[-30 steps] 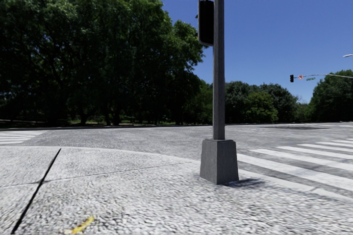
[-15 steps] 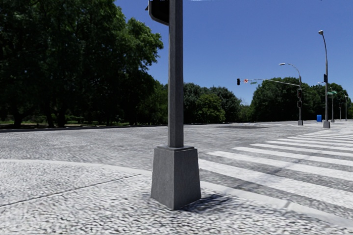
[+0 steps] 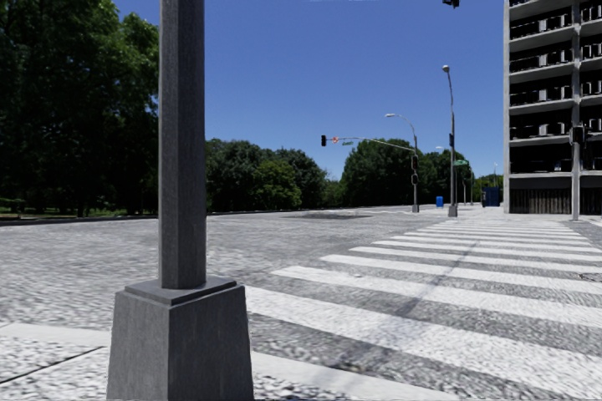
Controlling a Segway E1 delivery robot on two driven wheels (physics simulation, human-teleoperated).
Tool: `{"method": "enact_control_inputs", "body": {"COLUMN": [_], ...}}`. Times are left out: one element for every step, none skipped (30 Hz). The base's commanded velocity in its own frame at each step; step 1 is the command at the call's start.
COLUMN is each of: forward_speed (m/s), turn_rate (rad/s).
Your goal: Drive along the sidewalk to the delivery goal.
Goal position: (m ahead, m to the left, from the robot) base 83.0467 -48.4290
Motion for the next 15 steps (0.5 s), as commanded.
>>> {"method": "enact_control_inputs", "body": {"forward_speed": [1.39,1.39,1.39,1.39,1.39,1.39,1.39,1.39,1.39,1.39,1.39,1.39,1.39,1.39,1.39], "turn_rate": [-0.77,-0.79,-0.8,-0.8,-0.8,-0.84,-0.87,-0.88,-0.88,-0.88,-0.88,-0.87,-0.84,-0.81,-0.81]}}
